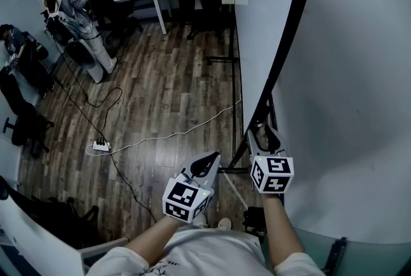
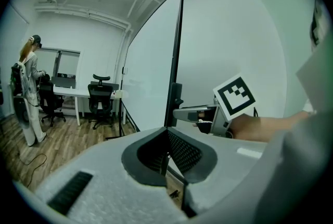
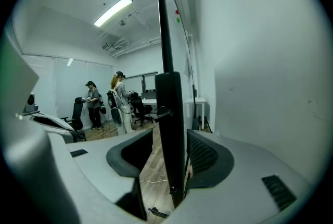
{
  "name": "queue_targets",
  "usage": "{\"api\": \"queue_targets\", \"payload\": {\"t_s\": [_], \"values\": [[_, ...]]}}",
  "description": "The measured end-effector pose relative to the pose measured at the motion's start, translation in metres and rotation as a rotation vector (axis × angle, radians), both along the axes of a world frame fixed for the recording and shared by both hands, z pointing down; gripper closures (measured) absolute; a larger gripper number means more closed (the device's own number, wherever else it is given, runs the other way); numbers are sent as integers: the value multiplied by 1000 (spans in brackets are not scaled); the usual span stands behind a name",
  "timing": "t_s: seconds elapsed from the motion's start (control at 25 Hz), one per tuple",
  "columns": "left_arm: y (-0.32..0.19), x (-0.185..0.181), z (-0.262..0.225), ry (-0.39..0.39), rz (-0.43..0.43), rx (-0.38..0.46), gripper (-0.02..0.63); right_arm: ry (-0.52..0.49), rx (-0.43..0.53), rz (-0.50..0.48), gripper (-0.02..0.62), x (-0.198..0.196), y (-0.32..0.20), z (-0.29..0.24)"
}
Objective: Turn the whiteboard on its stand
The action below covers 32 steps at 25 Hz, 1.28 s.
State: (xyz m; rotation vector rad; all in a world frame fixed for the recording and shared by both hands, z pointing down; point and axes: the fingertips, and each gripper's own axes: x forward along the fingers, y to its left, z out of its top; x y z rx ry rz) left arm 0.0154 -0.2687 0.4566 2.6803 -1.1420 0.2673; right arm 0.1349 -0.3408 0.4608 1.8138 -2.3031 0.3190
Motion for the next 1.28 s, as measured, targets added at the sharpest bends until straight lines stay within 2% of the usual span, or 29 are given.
{"api": "queue_targets", "payload": {"t_s": [0.6,1.28], "values": [[-8,-12,5,-4,-19,-19,597,29,-27,7,399,-5,-37,7],[10,-25,8,4,-32,-20,597,50,-33,55,402,-8,-29,16]]}}
